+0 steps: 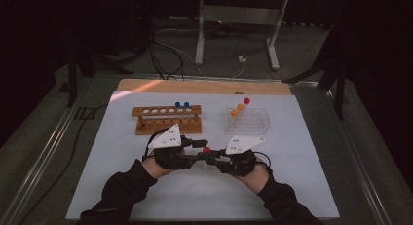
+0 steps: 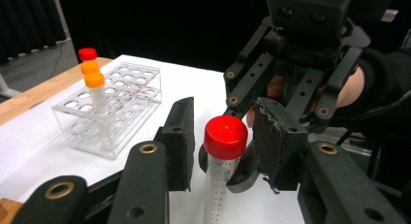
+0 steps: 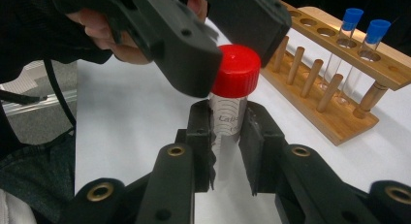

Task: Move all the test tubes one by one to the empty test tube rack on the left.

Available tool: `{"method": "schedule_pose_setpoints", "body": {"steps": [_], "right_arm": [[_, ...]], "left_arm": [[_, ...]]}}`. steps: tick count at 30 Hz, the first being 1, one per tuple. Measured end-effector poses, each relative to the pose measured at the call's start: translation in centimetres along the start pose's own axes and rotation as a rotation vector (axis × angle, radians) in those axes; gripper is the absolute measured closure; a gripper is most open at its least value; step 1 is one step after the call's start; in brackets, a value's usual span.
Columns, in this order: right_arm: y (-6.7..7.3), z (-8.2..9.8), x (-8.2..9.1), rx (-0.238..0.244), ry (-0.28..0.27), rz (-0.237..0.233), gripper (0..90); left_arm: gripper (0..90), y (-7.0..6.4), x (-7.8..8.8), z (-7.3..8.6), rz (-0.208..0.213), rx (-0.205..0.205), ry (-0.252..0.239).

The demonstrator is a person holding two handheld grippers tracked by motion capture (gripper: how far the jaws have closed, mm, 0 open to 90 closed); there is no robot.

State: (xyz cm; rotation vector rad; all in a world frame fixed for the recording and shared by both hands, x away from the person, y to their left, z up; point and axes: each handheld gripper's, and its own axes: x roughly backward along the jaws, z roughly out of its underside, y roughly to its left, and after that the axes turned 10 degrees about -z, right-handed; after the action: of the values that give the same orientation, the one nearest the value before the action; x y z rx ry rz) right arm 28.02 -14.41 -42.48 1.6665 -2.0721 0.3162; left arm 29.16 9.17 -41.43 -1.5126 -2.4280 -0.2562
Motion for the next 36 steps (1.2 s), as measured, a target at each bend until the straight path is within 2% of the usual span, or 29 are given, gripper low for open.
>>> {"method": "schedule_pose_setpoints", "body": {"steps": [5, 13, 16, 18, 19, 25, 34, 36], "right_arm": [[0.0, -0.1, -0.1, 0.0, -0.001, -0.001, 75.0], [-0.2, -0.1, 0.0, -0.009, -0.013, -0.002, 73.5], [-0.2, -0.1, 0.1, -0.015, -0.03, 0.015, 63.1], [-0.1, 0.0, 0.3, -0.007, -0.037, 0.049, 56.0], [-0.1, 0.1, 0.4, -0.014, -0.049, 0.042, 51.7], [0.1, 0.4, 0.6, -0.016, -0.057, 0.077, 33.0], [0.2, 0.6, 0.9, -0.047, -0.089, 0.07, 7.8], [0.2, 0.6, 1.0, -0.043, -0.097, 0.051, 0.2]], "left_arm": [[70.1, 0.0, -0.2, 0.1, -0.001, -0.01, 0.0], [71.5, 0.2, 0.0, -0.3, -0.004, -0.029, -0.002], [71.5, 0.5, 0.4, -0.6, -0.014, -0.03, -0.012], [71.6, 0.9, 0.8, -0.9, -0.027, -0.021, -0.018], [71.6, 1.0, 1.0, -1.0, -0.036, -0.027, -0.016], [71.6, 2.3, 1.9, -1.6, -0.077, -0.028, -0.013], [71.6, 5.0, 3.3, -2.7, -0.153, -0.007, -0.009], [71.6, 5.5, 3.6, -2.9, -0.175, -0.01, -0.01]]}}
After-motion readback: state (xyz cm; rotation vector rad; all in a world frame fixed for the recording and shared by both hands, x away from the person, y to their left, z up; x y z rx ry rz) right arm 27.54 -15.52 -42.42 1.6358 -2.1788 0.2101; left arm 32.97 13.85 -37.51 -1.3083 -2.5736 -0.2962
